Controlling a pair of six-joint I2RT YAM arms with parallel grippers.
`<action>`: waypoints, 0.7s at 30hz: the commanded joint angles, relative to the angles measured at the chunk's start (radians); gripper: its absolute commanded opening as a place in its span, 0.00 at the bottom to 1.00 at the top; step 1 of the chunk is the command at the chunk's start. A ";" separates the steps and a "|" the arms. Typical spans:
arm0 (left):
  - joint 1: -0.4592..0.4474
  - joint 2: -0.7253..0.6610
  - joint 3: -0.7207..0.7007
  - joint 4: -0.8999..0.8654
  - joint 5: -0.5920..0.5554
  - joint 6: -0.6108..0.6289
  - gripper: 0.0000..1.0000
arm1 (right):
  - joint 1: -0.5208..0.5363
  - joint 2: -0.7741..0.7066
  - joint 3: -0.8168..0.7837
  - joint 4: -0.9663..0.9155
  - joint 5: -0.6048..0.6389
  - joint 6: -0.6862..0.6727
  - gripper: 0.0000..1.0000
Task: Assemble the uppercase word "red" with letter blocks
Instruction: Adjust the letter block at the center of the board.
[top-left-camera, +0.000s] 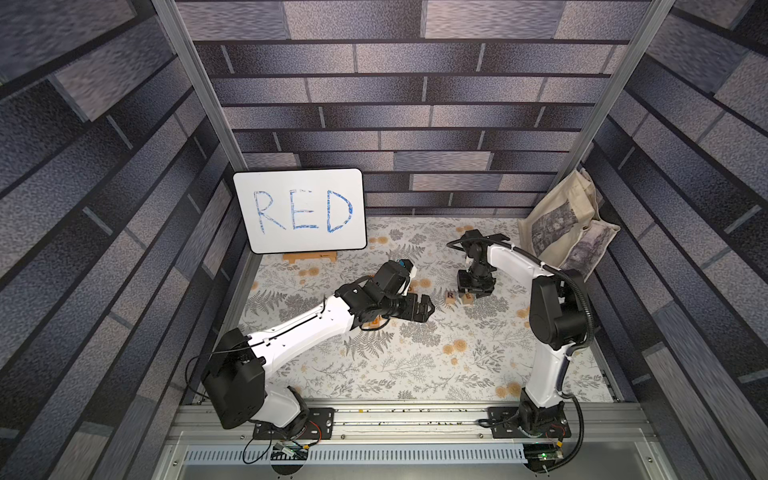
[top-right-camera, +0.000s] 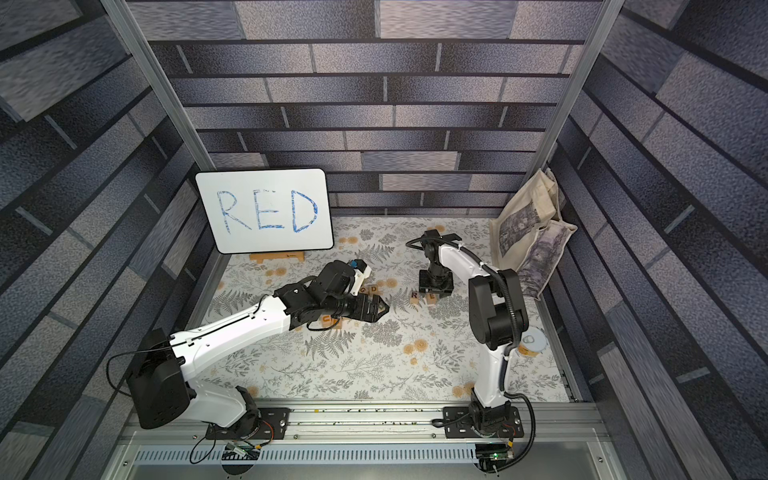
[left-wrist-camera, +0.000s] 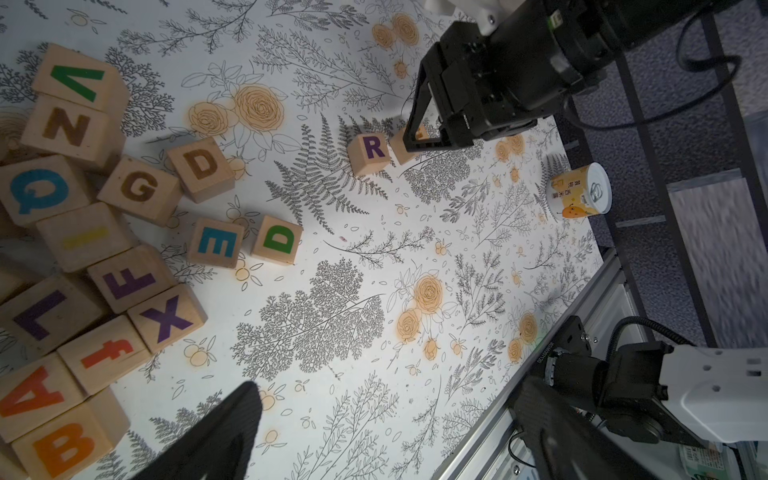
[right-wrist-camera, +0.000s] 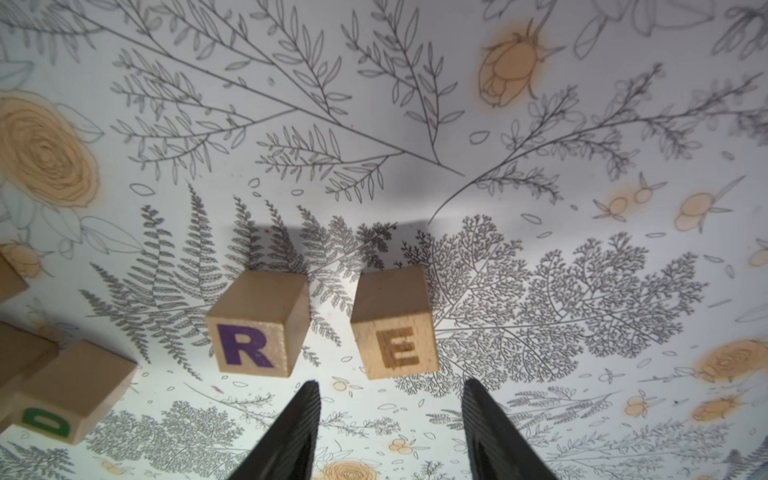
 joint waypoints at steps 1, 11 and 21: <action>0.001 -0.026 -0.007 -0.019 -0.011 -0.007 1.00 | -0.002 0.045 0.034 -0.016 0.007 -0.036 0.49; 0.008 -0.040 -0.010 -0.038 -0.010 -0.002 1.00 | -0.005 0.109 0.018 0.003 0.006 -0.049 0.44; 0.012 -0.054 -0.031 -0.030 -0.007 -0.006 1.00 | -0.004 0.024 -0.069 0.023 -0.043 0.085 0.19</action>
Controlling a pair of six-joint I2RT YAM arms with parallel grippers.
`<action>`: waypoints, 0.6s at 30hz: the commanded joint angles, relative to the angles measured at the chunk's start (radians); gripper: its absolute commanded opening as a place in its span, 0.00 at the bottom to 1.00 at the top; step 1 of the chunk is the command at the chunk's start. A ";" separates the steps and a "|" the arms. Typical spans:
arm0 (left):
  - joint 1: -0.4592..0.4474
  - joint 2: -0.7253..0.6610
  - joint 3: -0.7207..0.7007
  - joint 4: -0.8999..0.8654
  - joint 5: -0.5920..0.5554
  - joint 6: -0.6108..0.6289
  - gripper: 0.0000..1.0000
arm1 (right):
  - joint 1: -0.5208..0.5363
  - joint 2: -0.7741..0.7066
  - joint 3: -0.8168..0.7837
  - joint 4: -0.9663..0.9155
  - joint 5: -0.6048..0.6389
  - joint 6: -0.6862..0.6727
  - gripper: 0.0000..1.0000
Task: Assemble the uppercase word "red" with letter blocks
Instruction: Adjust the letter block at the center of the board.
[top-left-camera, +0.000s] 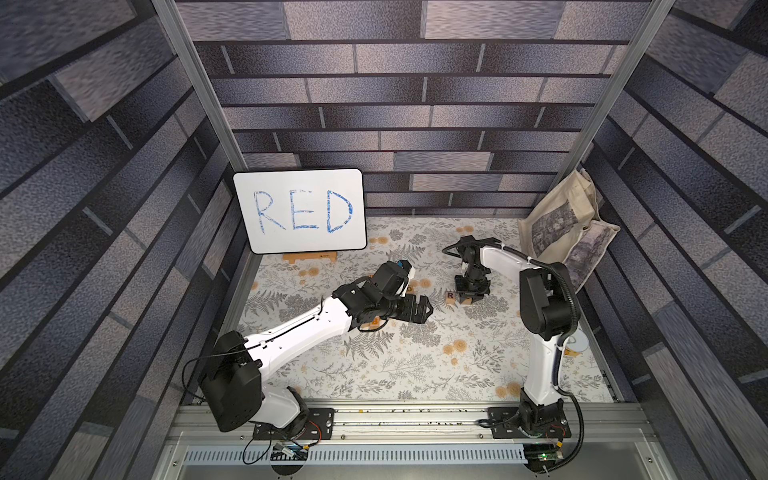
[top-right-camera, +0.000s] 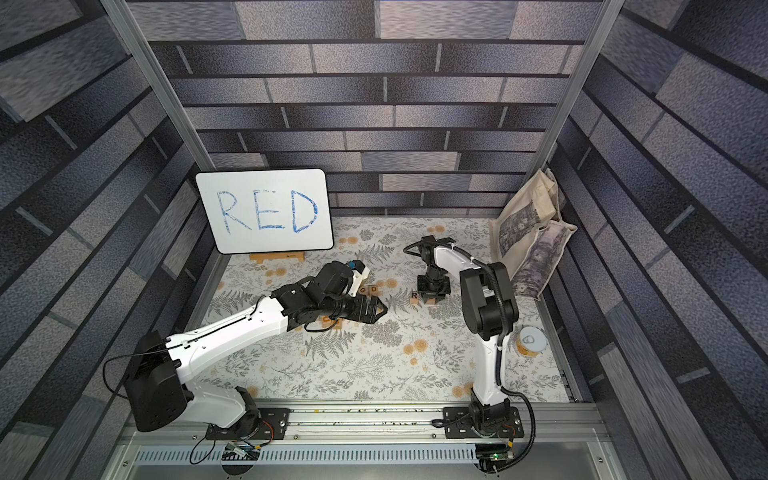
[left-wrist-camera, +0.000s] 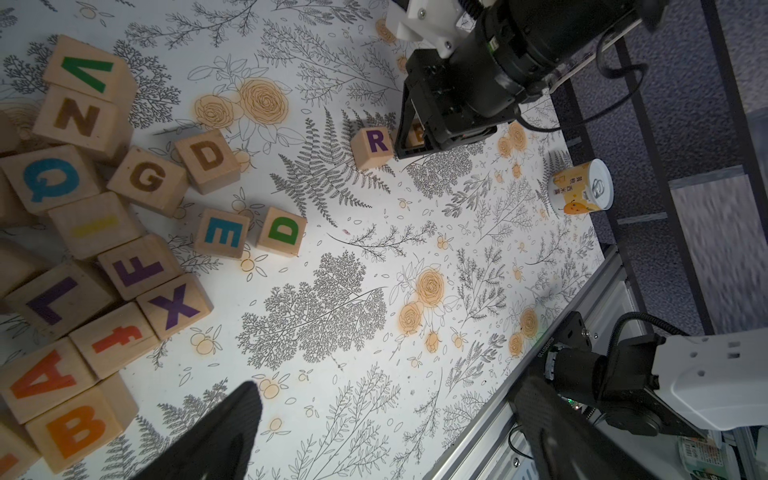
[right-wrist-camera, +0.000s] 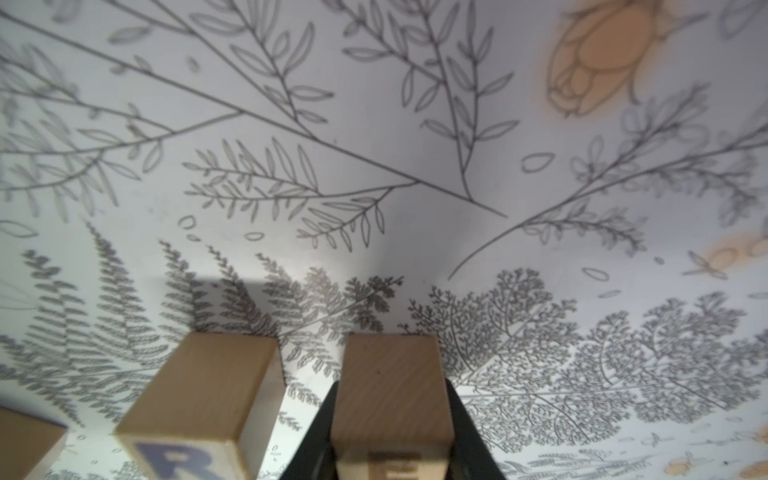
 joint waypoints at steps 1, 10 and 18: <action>0.006 -0.030 -0.022 -0.006 -0.006 -0.007 1.00 | -0.002 -0.056 -0.057 -0.003 -0.035 0.086 0.19; 0.002 -0.030 -0.028 0.010 -0.002 -0.015 1.00 | 0.006 -0.076 -0.099 0.024 -0.055 0.133 0.19; -0.002 -0.044 -0.042 0.014 -0.005 -0.026 1.00 | 0.006 -0.030 -0.006 -0.004 -0.028 0.115 0.18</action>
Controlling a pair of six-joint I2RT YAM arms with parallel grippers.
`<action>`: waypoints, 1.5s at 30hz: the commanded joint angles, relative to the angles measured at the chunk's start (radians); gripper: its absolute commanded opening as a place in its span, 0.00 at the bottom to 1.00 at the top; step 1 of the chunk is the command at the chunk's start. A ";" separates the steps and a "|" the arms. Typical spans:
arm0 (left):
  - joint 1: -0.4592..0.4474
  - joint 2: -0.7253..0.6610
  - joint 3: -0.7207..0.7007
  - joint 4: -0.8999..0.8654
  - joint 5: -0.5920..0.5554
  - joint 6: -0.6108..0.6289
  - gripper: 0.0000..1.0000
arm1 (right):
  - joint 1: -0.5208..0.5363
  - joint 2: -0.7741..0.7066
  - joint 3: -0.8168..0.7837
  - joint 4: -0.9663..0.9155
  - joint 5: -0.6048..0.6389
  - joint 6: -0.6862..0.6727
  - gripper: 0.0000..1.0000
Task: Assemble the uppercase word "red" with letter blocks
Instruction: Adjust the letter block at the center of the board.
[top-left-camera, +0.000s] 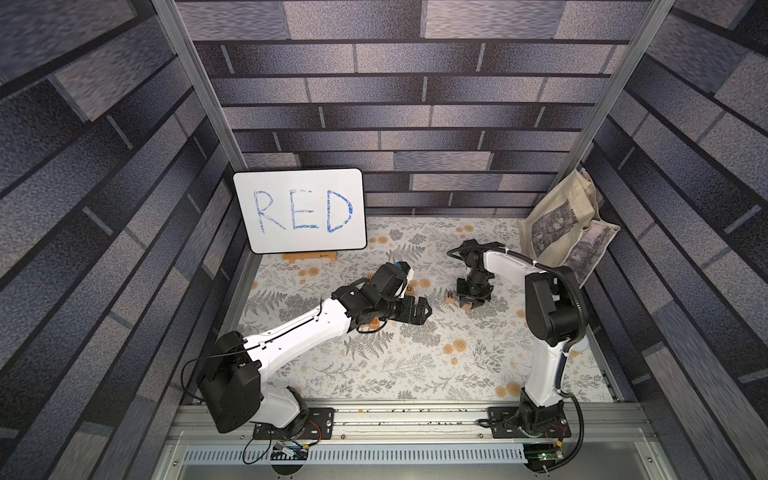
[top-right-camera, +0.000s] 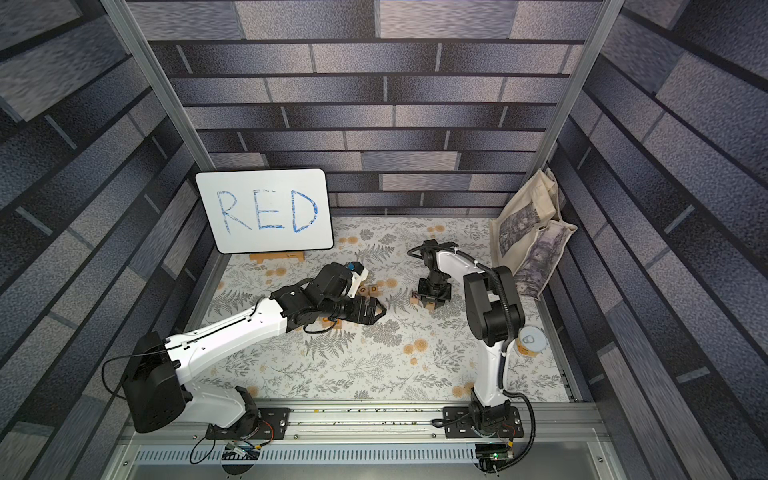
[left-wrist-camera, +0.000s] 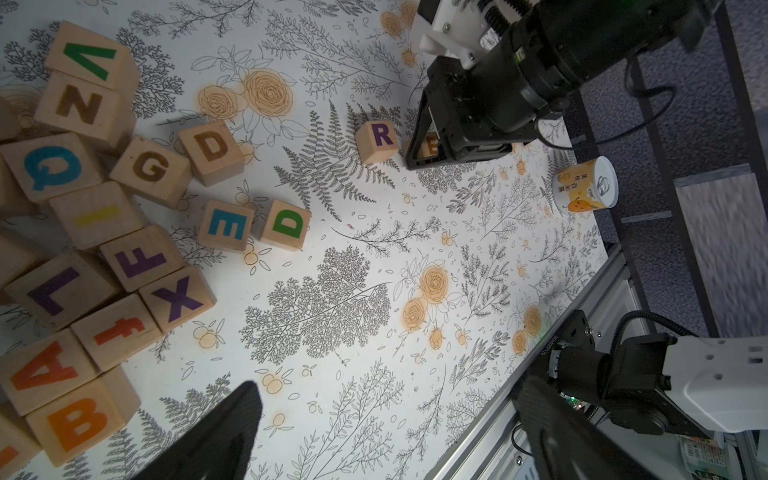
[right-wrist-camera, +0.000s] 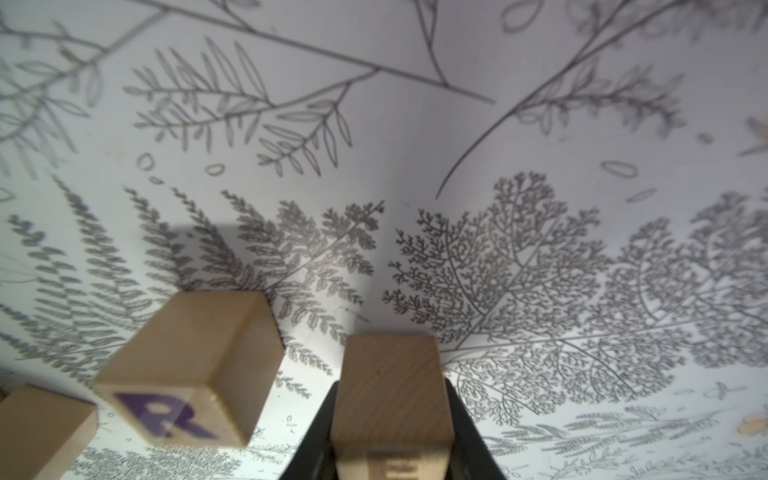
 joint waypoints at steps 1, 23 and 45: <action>-0.002 -0.043 -0.022 0.004 -0.008 -0.018 1.00 | 0.006 0.028 0.054 -0.023 0.017 0.007 0.18; 0.000 -0.026 -0.021 0.013 -0.010 -0.021 1.00 | 0.012 0.030 -0.003 0.004 0.016 -0.014 0.21; 0.006 -0.018 -0.018 0.012 -0.007 -0.019 1.00 | 0.013 0.052 0.073 -0.032 0.048 -0.034 0.40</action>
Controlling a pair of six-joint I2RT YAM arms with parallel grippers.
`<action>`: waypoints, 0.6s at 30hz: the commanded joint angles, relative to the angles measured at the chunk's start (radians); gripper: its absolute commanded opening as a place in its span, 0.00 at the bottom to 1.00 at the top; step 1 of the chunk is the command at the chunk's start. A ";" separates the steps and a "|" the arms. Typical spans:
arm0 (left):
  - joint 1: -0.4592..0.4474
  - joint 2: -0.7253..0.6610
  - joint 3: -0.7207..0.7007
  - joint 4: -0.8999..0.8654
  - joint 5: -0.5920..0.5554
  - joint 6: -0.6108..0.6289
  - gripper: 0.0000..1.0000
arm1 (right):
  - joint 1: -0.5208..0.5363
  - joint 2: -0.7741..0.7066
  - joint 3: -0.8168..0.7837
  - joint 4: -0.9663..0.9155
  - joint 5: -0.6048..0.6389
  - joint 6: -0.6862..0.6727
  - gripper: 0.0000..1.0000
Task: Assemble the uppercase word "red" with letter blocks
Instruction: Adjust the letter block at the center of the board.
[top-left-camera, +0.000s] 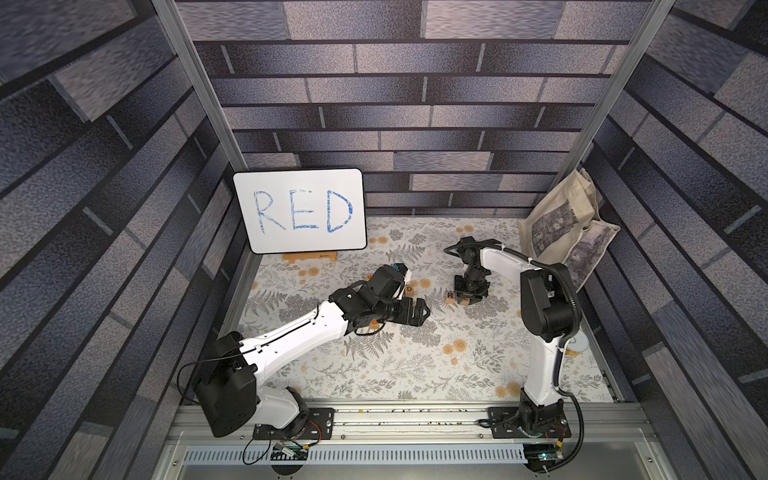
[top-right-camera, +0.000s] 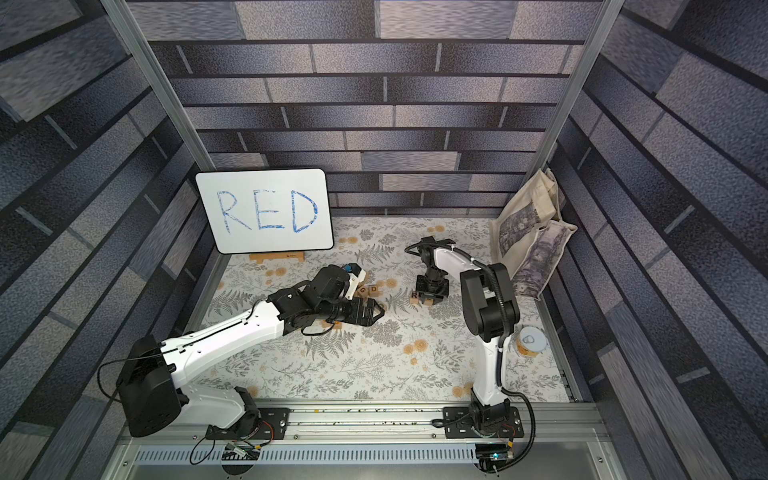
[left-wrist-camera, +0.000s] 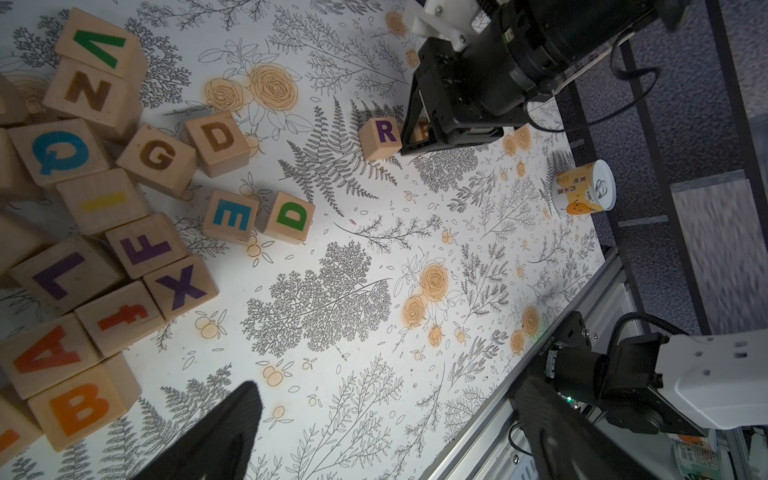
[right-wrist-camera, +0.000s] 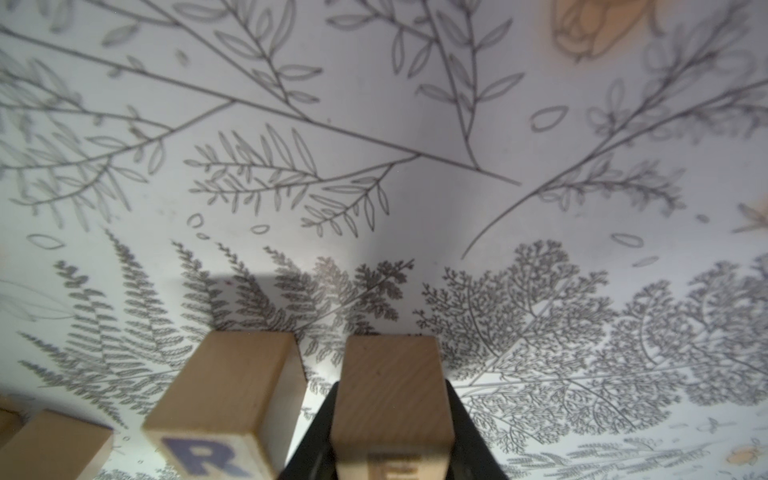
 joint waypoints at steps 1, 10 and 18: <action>0.006 0.010 0.007 0.003 -0.005 -0.001 1.00 | 0.008 -0.003 0.038 -0.036 0.033 -0.012 0.40; 0.007 0.031 0.027 0.006 0.004 0.004 1.00 | 0.008 -0.003 0.166 -0.126 0.059 -0.022 0.43; 0.017 0.013 0.024 -0.006 -0.007 0.008 1.00 | 0.015 -0.038 0.269 -0.175 -0.009 -0.036 0.53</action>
